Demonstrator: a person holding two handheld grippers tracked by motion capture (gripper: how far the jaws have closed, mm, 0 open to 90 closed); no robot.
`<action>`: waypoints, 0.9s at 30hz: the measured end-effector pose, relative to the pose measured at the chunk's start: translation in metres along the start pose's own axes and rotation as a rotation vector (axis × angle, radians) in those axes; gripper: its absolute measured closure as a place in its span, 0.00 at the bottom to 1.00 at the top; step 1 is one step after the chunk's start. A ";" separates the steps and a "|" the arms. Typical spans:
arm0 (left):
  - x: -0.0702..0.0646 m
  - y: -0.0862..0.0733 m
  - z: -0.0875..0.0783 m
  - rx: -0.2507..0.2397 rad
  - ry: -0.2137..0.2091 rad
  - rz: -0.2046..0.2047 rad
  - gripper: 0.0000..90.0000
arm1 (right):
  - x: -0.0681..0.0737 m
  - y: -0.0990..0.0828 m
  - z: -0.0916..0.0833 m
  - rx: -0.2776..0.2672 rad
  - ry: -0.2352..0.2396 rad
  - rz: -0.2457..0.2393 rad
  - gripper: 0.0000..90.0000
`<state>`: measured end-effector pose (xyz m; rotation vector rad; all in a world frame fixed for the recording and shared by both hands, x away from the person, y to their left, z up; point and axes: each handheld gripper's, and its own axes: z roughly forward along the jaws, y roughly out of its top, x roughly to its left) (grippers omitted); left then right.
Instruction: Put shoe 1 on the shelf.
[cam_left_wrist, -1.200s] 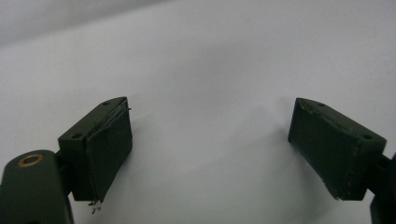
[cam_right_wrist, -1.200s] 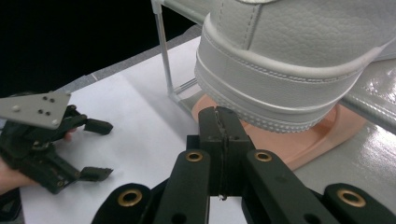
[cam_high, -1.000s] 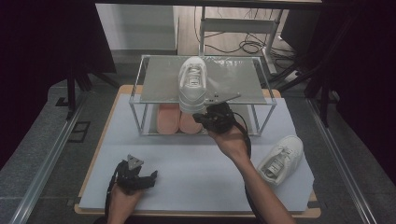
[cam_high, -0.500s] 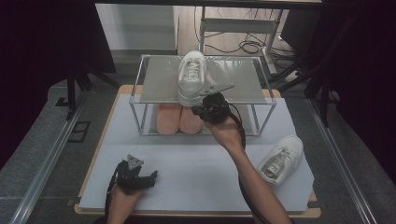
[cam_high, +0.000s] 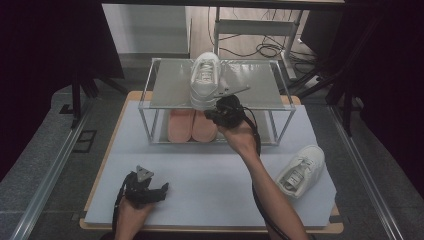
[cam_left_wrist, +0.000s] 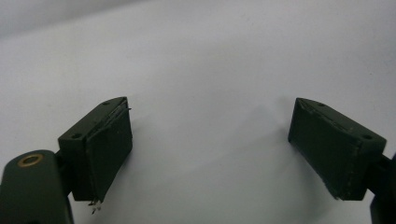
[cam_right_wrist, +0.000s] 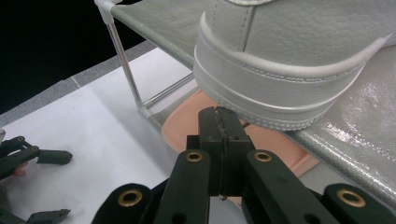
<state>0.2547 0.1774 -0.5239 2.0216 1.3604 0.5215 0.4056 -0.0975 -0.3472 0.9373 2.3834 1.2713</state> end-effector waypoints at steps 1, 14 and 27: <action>0.000 0.000 0.000 0.000 0.001 0.001 0.15 | 0.000 0.000 0.000 0.000 0.001 0.002 1.00; 0.000 0.000 0.000 -0.001 0.001 0.001 0.15 | -0.003 0.001 -0.001 0.008 0.000 0.003 1.00; 0.000 0.000 0.000 -0.001 0.002 0.001 0.15 | -0.001 0.000 -0.003 0.021 0.012 0.003 0.92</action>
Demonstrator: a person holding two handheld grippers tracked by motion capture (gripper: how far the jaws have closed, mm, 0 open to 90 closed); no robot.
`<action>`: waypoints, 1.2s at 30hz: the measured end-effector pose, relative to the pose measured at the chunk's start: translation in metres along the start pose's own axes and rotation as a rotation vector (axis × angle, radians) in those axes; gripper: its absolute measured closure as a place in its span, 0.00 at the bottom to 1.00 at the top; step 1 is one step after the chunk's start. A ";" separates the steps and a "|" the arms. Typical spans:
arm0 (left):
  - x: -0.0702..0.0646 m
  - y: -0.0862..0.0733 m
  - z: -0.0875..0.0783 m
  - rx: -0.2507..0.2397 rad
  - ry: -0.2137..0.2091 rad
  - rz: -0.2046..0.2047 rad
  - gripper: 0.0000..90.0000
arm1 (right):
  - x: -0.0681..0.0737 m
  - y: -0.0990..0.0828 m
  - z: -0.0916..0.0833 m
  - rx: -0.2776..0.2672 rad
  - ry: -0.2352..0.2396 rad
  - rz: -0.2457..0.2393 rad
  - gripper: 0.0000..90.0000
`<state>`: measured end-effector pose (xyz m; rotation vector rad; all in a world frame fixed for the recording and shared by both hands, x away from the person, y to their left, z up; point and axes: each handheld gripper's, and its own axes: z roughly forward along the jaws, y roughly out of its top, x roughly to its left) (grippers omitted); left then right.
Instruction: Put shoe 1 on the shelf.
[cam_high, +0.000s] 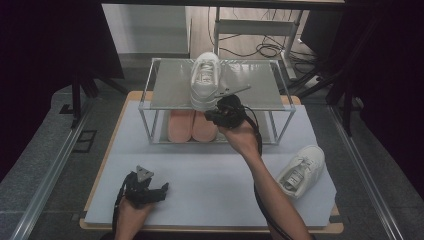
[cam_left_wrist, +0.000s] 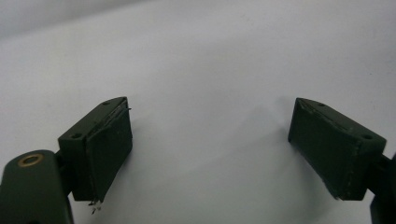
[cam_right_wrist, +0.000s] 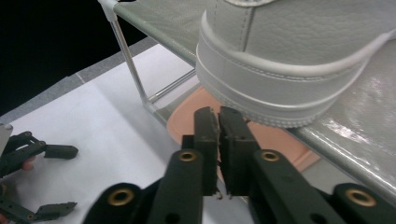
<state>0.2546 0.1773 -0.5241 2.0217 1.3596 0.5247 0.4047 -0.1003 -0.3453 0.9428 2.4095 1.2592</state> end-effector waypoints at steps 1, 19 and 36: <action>0.000 0.000 0.000 0.000 0.000 0.000 0.15 | 0.001 0.000 -0.003 0.004 -0.004 0.000 0.92; 0.000 0.000 0.000 0.001 0.001 0.001 0.15 | 0.003 -0.045 -0.034 0.131 -0.049 -0.025 0.54; 0.000 0.000 0.000 0.002 0.001 0.001 0.15 | -0.016 -0.103 -0.081 0.153 -0.164 -0.041 0.35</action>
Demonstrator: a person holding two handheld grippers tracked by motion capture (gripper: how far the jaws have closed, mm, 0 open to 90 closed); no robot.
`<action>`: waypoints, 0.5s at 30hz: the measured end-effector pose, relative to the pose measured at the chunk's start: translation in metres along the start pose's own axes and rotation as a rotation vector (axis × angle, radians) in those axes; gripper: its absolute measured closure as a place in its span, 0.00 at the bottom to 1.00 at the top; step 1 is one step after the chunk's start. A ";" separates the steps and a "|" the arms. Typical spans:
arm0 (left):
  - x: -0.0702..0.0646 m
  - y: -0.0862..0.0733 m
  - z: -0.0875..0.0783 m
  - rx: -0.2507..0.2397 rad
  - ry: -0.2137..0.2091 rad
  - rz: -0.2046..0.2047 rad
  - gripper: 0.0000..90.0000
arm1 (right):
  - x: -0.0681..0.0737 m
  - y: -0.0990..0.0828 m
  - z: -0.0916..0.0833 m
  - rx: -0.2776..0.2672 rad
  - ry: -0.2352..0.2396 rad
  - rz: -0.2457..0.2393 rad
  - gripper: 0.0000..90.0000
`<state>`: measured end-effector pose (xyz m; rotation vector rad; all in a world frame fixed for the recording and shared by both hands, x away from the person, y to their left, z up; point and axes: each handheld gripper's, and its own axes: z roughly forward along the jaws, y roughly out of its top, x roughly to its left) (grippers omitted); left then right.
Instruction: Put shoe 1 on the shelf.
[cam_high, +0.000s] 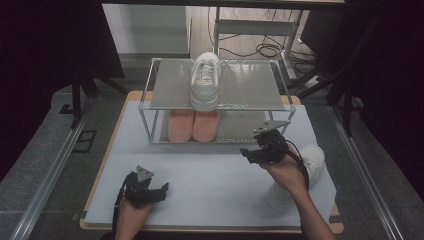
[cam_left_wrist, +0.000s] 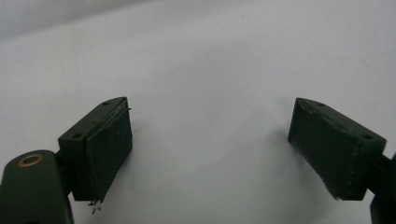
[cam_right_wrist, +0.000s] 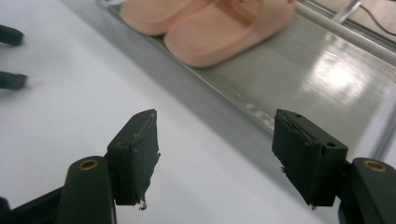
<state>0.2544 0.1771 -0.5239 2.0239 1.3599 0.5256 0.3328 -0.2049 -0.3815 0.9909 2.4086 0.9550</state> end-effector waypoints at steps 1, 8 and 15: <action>0.000 0.000 0.000 0.000 0.000 0.000 0.15 | -0.002 -0.004 -0.002 -0.002 -0.008 0.004 0.35; 0.000 0.000 0.000 -0.001 0.000 0.000 0.15 | -0.013 -0.031 -0.024 -0.019 -0.045 0.041 0.35; 0.000 0.000 0.000 -0.001 0.001 0.000 0.15 | -0.024 -0.059 -0.044 -0.023 -0.094 0.079 0.37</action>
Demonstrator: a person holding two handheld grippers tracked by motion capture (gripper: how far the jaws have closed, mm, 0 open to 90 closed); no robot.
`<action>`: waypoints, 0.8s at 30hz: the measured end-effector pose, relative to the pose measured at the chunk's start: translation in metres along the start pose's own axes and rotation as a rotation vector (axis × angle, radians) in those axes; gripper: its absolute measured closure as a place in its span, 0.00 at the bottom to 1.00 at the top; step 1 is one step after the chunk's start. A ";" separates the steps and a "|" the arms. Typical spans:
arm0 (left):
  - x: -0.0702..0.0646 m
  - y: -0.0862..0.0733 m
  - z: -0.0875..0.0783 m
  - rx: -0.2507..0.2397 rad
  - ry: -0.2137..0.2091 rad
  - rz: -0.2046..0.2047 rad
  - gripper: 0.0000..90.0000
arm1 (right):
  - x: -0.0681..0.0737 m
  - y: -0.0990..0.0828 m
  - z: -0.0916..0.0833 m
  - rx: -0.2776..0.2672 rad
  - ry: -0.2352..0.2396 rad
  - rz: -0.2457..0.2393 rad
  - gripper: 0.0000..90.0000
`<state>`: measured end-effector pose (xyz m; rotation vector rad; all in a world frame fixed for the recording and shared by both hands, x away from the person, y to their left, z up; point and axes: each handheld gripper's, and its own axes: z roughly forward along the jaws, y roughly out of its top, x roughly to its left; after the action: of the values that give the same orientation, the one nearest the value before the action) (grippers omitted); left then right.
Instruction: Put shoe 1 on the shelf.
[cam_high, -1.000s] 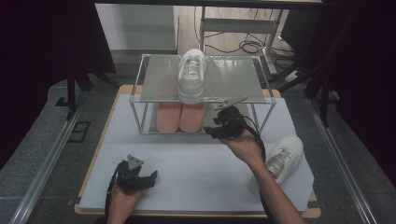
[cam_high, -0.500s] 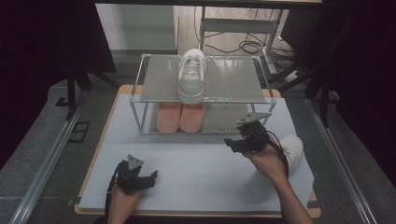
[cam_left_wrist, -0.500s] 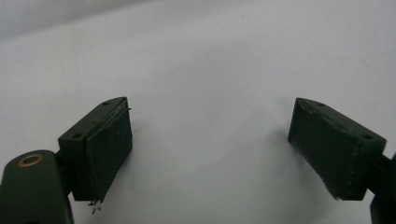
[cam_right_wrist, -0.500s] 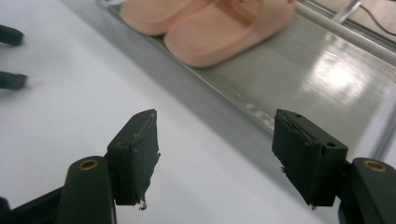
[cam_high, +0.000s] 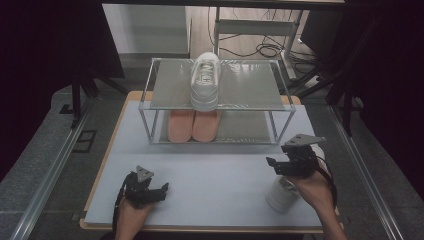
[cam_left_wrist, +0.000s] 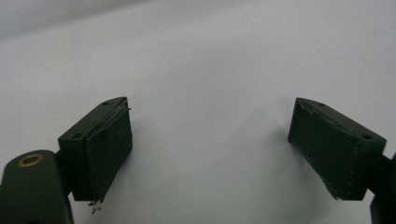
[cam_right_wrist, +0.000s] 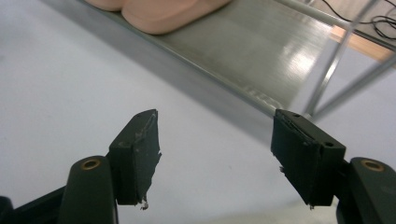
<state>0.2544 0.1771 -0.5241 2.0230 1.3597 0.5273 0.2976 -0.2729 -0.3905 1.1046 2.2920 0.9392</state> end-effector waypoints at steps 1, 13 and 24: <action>0.000 0.000 0.000 0.001 -0.001 0.000 0.15 | -0.002 -0.004 -0.003 -0.001 -0.008 0.004 0.37; 0.000 0.000 0.000 0.003 -0.001 -0.001 0.15 | -0.019 -0.048 -0.030 0.000 -0.077 0.074 0.36; 0.000 0.000 0.000 0.003 0.000 0.000 0.15 | -0.022 -0.070 -0.041 -0.016 -0.080 0.118 0.37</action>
<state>0.2542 0.1771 -0.5240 2.0248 1.3615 0.5259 0.2496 -0.3380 -0.4117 1.2592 2.1725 0.9379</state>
